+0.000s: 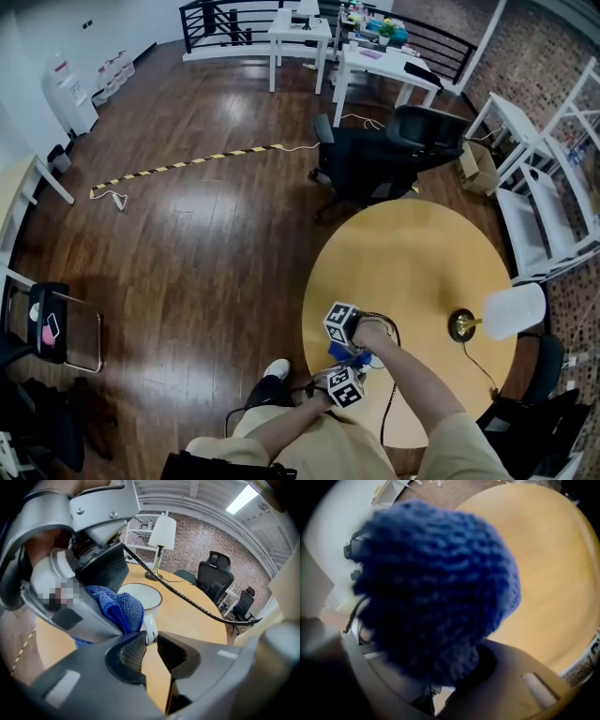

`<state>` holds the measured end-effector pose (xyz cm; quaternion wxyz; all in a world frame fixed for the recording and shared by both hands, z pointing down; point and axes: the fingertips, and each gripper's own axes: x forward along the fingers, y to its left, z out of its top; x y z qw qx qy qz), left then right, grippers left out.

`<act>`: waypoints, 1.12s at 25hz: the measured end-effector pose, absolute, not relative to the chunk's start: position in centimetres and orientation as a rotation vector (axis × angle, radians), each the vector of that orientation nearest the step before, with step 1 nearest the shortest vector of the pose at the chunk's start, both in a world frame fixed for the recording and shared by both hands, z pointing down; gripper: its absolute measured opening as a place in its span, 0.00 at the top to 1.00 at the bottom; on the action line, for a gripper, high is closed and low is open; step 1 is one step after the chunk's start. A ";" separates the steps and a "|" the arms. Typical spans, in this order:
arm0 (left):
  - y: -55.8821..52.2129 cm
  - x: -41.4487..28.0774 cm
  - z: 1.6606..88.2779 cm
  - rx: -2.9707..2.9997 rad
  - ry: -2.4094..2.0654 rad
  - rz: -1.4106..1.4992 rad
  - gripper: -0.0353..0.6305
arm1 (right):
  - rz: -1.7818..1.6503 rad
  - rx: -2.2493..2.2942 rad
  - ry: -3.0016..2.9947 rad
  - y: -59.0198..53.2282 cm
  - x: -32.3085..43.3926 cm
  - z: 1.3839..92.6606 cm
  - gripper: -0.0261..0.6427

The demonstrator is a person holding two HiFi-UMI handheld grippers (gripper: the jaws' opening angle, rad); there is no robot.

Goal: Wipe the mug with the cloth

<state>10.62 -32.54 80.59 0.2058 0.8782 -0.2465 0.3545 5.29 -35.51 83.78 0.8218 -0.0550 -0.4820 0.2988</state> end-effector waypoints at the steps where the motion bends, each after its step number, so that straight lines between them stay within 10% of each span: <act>1: -32.6 10.6 80.6 2.443 -0.693 0.987 0.86 | 0.619 -0.118 -1.024 -35.5 5.4 83.8 0.86; 28: -33.2 10.0 81.0 2.364 -0.824 1.037 0.86 | 0.794 0.209 -1.220 -42.2 10.5 83.8 0.86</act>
